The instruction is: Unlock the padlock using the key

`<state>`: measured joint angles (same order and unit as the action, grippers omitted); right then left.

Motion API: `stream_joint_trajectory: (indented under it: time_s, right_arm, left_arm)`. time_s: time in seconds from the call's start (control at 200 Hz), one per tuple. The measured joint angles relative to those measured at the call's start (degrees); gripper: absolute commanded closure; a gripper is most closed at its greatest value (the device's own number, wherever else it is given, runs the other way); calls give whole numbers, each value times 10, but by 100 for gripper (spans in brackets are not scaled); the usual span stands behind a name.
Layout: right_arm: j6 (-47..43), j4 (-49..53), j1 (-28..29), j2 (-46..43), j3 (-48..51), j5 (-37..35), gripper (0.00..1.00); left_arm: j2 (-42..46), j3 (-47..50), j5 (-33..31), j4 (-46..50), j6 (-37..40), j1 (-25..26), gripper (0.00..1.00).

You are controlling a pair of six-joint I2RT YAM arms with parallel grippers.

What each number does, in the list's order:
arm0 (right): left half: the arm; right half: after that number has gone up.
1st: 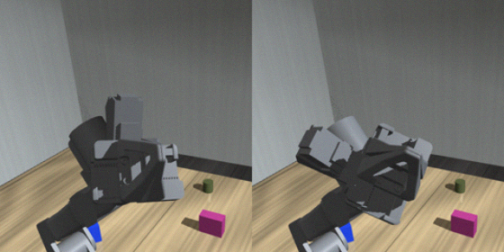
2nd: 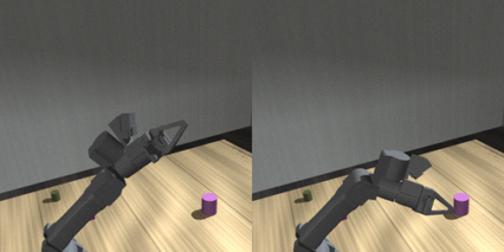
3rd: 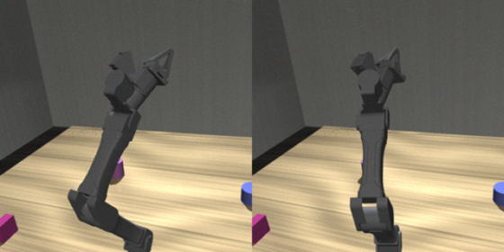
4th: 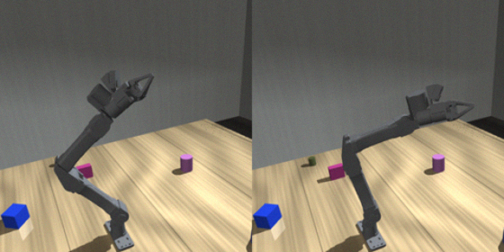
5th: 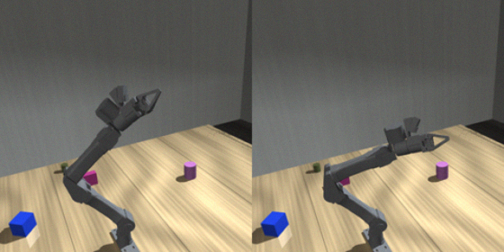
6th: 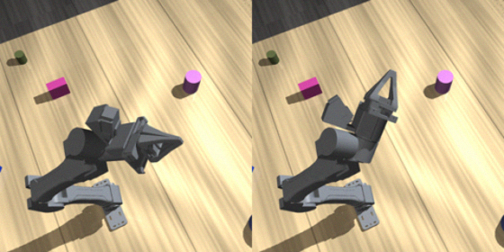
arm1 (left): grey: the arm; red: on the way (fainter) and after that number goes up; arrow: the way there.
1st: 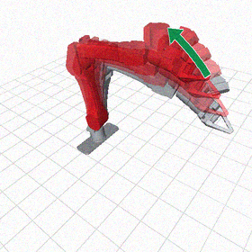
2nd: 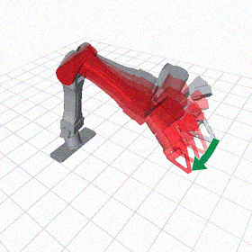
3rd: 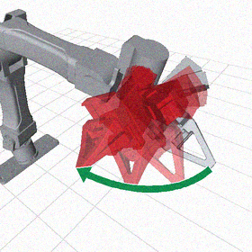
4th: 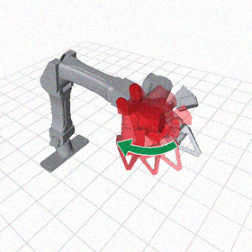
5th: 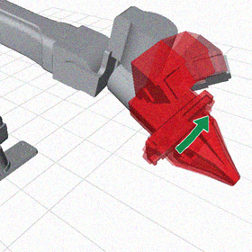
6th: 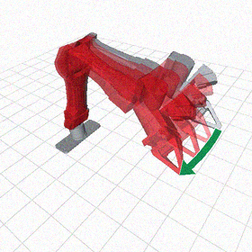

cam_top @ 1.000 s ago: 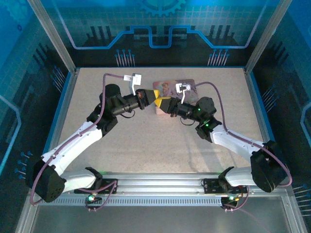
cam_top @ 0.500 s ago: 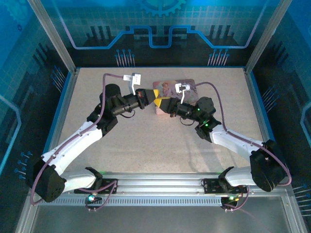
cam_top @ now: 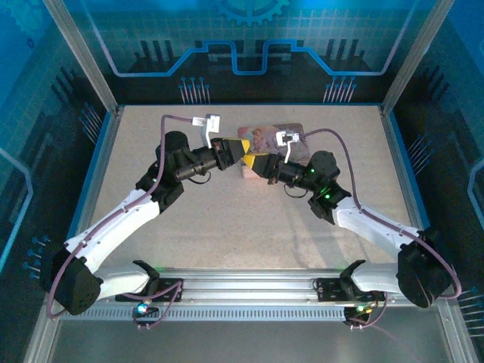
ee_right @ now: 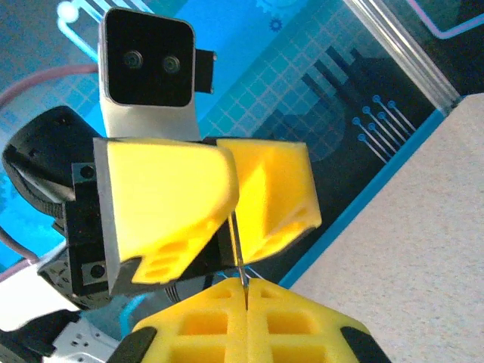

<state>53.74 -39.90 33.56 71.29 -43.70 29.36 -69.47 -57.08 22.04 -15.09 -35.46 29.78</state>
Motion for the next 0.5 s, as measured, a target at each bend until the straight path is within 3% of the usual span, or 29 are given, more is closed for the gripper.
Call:
stream_joint_trajectory:
  time_s: [0.105,0.195,0.36,0.495]
  right_arm:
    - [-48,83,-6,-28,-3,-2,100]
    - [-97,181,-13,-56,-16,-7,100]
    - [-183,374,-36,-99,-56,-51,100]
    - [-232,523,-67,-125,-93,-115,100]
  left_arm:
    - [7,0,-9,23,14,-2,29]
    - [14,-6,-16,53,20,-10,15]
    - [6,-27,-19,103,33,-40,8]
    - [-52,-74,-19,149,59,-44,9]
